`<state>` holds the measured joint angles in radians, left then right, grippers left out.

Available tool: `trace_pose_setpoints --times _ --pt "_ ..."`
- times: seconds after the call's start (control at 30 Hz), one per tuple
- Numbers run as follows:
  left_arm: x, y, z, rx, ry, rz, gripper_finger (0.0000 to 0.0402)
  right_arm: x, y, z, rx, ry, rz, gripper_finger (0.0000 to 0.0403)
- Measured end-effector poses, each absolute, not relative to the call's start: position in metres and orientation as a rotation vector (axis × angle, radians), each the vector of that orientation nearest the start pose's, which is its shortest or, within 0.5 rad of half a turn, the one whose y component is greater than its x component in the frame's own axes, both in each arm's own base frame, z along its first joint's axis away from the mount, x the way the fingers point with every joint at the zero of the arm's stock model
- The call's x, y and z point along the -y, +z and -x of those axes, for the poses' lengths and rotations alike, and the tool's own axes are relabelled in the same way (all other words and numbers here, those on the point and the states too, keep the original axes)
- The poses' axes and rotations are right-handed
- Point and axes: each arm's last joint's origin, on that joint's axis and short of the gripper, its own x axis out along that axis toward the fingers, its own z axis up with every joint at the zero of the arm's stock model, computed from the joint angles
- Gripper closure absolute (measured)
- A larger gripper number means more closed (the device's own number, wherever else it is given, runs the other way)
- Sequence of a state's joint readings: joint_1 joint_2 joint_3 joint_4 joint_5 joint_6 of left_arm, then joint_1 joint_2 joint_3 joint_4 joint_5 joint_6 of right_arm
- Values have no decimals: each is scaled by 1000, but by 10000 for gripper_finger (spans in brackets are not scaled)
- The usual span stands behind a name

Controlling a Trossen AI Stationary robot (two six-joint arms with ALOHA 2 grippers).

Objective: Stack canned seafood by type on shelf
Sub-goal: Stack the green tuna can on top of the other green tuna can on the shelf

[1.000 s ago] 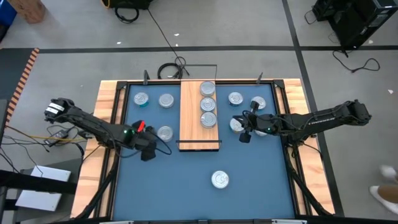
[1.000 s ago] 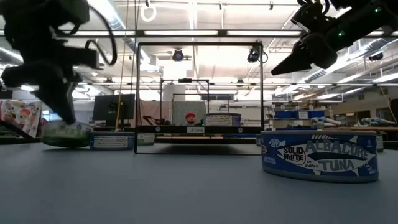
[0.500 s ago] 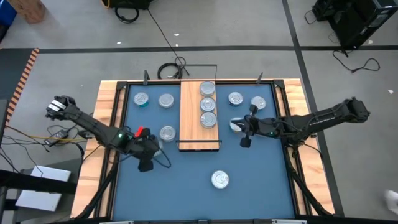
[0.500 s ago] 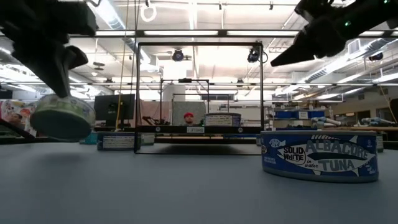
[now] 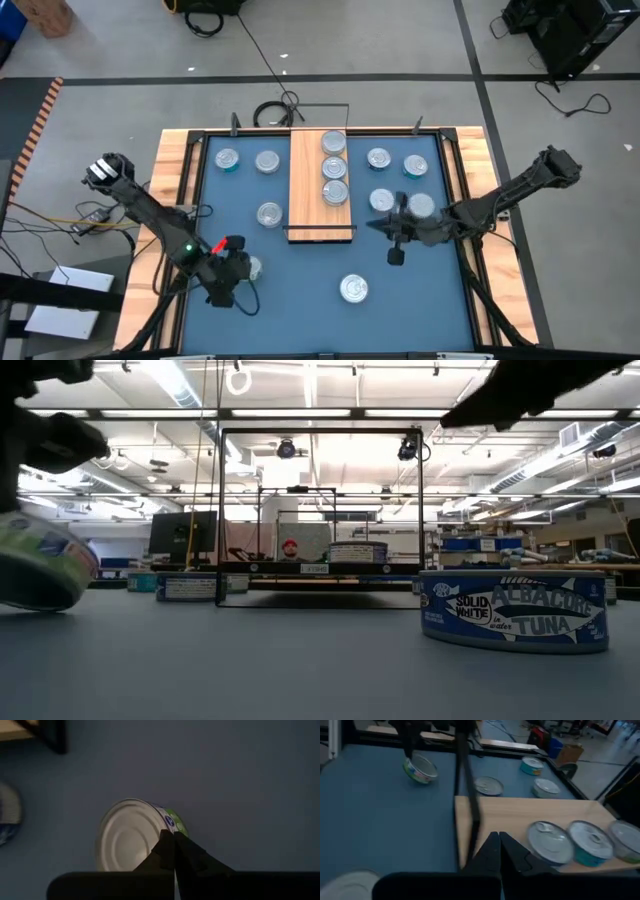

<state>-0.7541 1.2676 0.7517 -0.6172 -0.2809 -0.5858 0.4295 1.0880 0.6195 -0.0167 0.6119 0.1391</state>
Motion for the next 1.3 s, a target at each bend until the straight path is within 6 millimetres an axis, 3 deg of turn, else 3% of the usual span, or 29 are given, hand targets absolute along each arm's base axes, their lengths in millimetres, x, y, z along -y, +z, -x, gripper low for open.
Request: trace_pose_setpoints --times 0.2,0.47,1.07,1.3 --pt "162 194 -164 -1064 -192 -97 401 -113 242 -232 -422 -150 75 402" --pt "165 195 -164 -1040 -236 -134 401 -150 241 -262 -460 -75 58 402" --pt "176 209 -182 -788 -323 -140 401 -203 228 -336 -504 24 138 402" --pt "180 213 -184 -741 -358 -126 400 -223 213 -365 -516 28 161 399"
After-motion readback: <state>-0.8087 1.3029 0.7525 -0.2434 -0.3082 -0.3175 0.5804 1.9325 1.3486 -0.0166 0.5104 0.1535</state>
